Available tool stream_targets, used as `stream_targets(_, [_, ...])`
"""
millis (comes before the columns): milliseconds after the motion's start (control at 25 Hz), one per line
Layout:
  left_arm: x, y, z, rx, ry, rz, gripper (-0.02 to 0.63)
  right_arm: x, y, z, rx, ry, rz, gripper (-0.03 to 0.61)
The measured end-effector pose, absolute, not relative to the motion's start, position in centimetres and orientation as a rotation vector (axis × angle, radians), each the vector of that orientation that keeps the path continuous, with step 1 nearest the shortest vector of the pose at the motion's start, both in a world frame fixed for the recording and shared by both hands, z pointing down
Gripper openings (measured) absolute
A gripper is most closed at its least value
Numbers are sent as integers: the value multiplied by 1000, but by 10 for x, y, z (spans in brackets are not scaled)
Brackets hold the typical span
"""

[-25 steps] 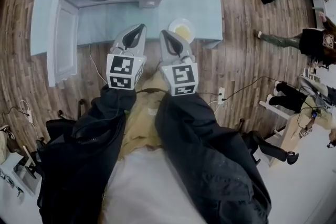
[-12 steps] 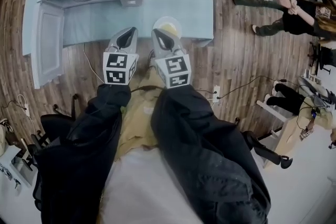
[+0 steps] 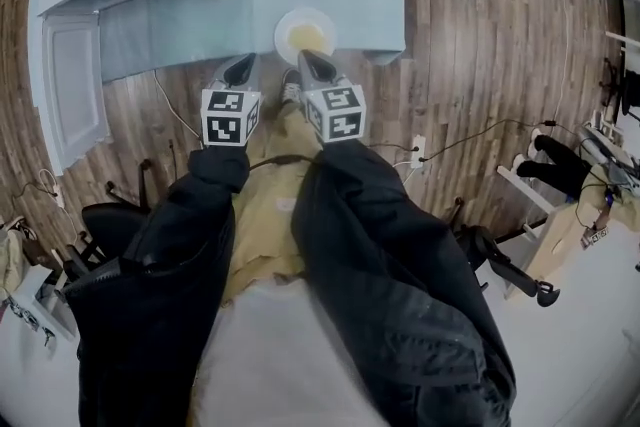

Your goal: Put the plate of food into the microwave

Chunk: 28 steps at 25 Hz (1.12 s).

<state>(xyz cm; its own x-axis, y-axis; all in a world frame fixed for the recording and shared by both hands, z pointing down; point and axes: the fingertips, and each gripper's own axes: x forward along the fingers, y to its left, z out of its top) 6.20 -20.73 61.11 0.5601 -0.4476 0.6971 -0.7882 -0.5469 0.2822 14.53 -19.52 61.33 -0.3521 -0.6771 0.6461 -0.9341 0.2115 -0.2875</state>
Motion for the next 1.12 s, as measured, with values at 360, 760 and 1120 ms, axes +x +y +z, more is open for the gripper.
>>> stream_targets(360, [70,-186,654,2109,-923,871,-3,172,-181,673,1527,-1998,1130,0])
stream_targets(760, [67,-179,670,2068,-910,907,-3,211,-165,712,1725,-1859,1358,67])
stream_targets(1120, [62,-173,674,2050,-906,924,-3,223,-162,731,1842,-1781,1597,113])
